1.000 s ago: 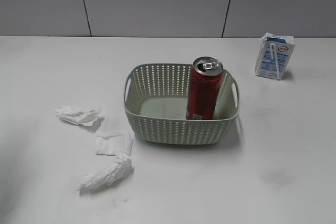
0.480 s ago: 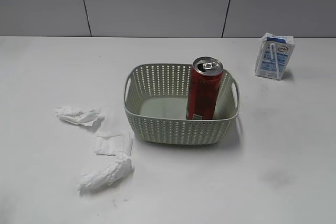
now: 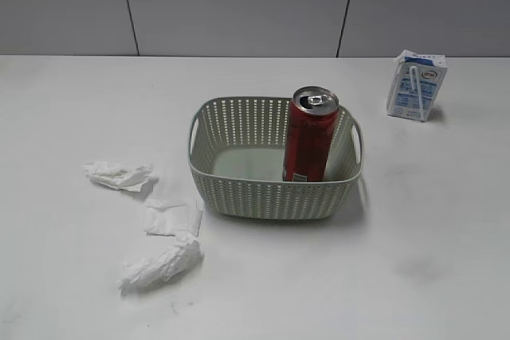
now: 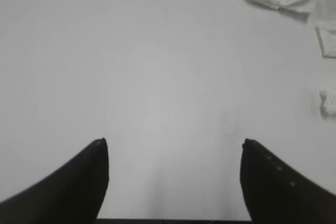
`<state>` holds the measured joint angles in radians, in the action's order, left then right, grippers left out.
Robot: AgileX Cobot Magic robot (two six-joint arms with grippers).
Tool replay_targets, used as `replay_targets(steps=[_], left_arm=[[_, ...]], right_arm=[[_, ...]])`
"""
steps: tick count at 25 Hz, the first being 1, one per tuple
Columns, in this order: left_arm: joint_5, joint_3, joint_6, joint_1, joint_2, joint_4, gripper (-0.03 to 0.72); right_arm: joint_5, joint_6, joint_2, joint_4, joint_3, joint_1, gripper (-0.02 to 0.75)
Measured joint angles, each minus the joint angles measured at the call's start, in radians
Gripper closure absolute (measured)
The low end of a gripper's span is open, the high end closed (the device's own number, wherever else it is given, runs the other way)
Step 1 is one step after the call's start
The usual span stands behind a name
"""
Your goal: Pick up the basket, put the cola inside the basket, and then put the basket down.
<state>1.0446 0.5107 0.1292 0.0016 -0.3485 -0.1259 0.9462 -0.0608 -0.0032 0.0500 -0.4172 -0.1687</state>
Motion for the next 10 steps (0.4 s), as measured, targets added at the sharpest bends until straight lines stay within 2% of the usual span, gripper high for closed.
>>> replay_targets(steps=[10], left_arm=[[0.001,0.0,-0.001,0.0,0.245,0.0,0.101]], right_arm=[[0.0,-0.001,0.0,0.0,0.0,0.0,0.155]])
